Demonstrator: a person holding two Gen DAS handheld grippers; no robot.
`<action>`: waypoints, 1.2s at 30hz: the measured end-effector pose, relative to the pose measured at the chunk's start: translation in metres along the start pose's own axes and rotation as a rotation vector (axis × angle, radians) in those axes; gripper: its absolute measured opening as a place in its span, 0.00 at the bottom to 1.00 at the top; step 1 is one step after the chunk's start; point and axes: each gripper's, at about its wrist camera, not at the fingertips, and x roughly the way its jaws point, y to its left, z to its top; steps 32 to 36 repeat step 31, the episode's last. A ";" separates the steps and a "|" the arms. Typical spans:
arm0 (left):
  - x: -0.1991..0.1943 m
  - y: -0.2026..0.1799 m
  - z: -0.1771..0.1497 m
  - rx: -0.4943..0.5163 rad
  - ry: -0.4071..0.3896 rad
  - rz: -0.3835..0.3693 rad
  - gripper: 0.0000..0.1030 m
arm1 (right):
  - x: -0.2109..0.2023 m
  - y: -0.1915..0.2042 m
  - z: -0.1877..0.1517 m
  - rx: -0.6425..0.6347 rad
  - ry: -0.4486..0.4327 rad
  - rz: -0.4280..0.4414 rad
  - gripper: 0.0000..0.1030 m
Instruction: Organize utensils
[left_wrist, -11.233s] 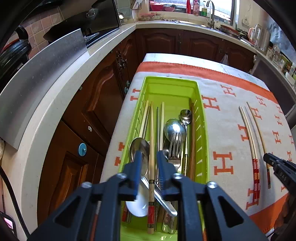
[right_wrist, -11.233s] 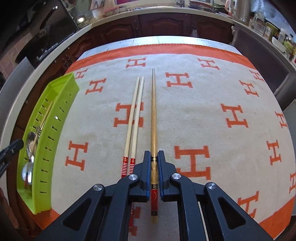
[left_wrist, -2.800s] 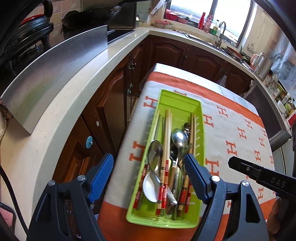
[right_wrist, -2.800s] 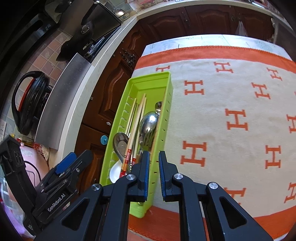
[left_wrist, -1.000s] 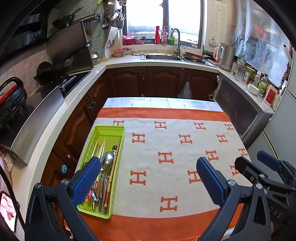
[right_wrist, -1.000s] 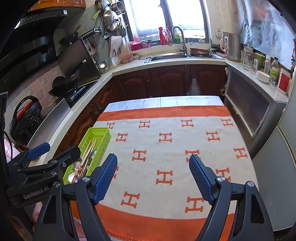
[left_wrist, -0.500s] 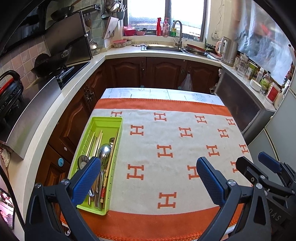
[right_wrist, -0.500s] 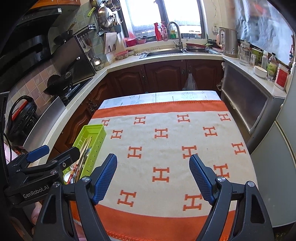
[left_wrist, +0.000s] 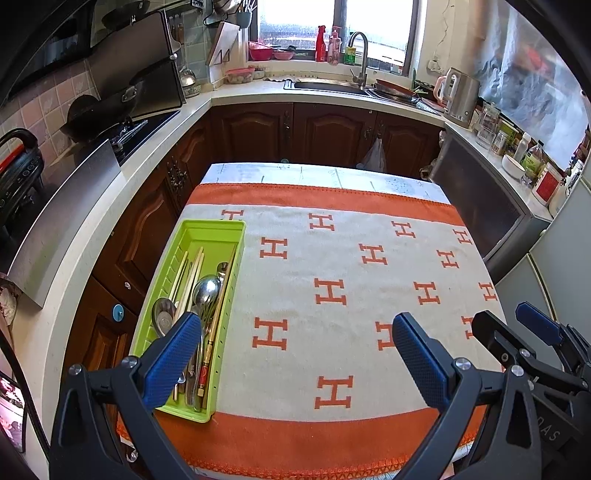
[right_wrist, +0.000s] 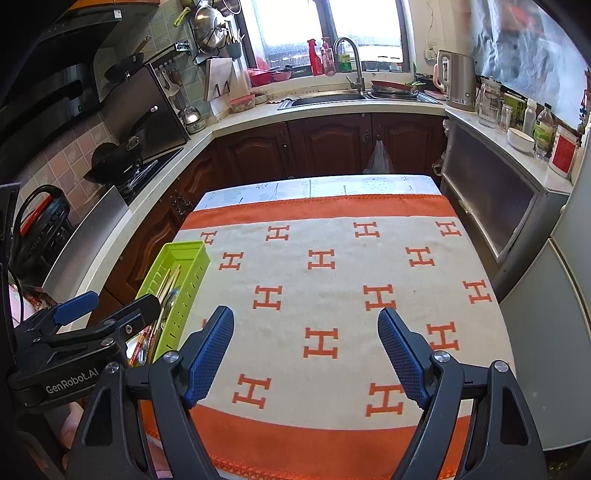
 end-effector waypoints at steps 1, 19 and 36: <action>0.001 0.000 0.000 -0.001 0.002 0.000 0.99 | 0.001 0.000 -0.001 0.000 0.001 0.000 0.79; 0.003 -0.001 -0.005 -0.002 0.017 0.013 0.99 | 0.009 -0.003 -0.005 0.006 0.025 0.006 0.79; 0.004 -0.001 -0.007 -0.003 0.032 0.012 0.99 | 0.010 -0.003 -0.006 0.007 0.028 0.007 0.79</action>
